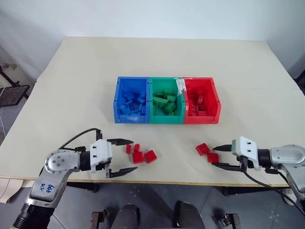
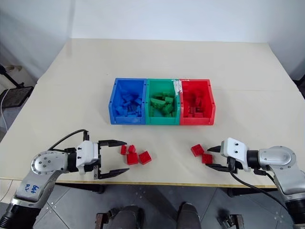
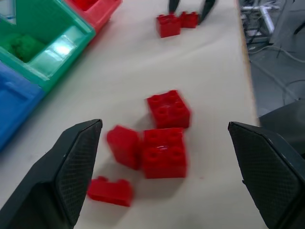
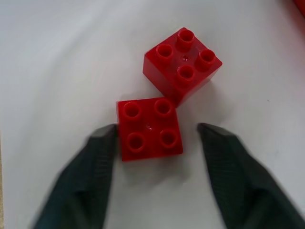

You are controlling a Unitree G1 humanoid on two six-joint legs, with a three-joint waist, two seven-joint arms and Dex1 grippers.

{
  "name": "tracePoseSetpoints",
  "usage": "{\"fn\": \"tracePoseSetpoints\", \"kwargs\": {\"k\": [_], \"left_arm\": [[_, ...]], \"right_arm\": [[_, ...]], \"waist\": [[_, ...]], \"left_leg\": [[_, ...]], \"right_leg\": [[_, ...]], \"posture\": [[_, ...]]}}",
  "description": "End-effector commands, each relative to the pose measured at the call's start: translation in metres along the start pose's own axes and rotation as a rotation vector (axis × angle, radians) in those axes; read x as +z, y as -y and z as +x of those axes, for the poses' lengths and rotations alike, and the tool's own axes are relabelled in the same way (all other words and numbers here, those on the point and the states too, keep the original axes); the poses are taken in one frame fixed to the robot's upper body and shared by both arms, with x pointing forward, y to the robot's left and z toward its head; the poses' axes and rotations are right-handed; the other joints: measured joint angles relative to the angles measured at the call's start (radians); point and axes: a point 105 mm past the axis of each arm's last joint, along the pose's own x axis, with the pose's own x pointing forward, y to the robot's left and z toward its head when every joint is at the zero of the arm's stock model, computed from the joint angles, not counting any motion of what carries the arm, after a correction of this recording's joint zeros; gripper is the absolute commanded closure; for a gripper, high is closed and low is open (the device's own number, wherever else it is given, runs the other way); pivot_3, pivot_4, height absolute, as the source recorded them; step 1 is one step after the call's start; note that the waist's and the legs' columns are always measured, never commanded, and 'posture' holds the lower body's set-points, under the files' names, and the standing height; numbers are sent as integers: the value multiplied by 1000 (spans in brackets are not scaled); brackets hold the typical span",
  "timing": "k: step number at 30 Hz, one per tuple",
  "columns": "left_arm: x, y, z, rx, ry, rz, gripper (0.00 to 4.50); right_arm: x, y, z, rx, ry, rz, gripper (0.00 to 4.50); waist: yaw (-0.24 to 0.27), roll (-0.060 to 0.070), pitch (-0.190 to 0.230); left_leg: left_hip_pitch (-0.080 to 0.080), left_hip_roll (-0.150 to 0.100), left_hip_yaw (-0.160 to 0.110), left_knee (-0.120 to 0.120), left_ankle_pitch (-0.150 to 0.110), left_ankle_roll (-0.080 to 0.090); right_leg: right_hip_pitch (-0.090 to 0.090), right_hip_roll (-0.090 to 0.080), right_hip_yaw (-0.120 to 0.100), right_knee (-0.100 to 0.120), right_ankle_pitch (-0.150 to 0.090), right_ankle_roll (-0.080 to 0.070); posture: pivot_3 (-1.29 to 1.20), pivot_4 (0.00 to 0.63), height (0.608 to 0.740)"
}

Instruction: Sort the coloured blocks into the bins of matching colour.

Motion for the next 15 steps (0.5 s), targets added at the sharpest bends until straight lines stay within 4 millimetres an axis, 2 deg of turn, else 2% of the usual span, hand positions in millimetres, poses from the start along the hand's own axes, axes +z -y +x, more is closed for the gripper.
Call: {"fn": "tracePoseSetpoints", "kwargs": {"k": [1,4,8,9,11,15], "left_arm": [[10,0,-3,13,26,30,0],[13,-4,-5,45,46,26,0],[25,-26,-15,216,151,-48,0],[27,-29,-18,247,167,-65,0],[28,-34,-24,302,181,-96,0],[28,-37,-28,329,174,-106,0]], "right_arm": [[-8,-2,-3,-8,-20,27,3071],[-1,0,-11,-22,14,25,3080],[43,14,-33,-63,198,74,3080],[56,23,-35,-94,248,81,3080],[85,63,-33,-274,351,88,3080],[107,111,-20,-439,385,122,3080]], "waist": [[1,0,0],[7,0,0],[16,1,1],[15,1,1],[1,1,1],[-9,1,0]], "left_leg": [[0,0,0,0,0,0],[0,0,0,0,0,0],[-1,0,0,0,0,0],[-1,0,0,0,0,0],[1,1,0,0,0,0],[1,2,0,-1,0,0]], "right_leg": [[0,0,0,0,0,0],[0,0,0,0,0,0],[0,0,0,-1,0,0],[0,0,0,-1,0,0],[0,0,0,0,1,-1],[-1,1,0,1,1,-2]], "posture": [[0,150,740],[0,150,740],[0,150,740],[0,150,740],[0,150,740],[0,150,740]]}}
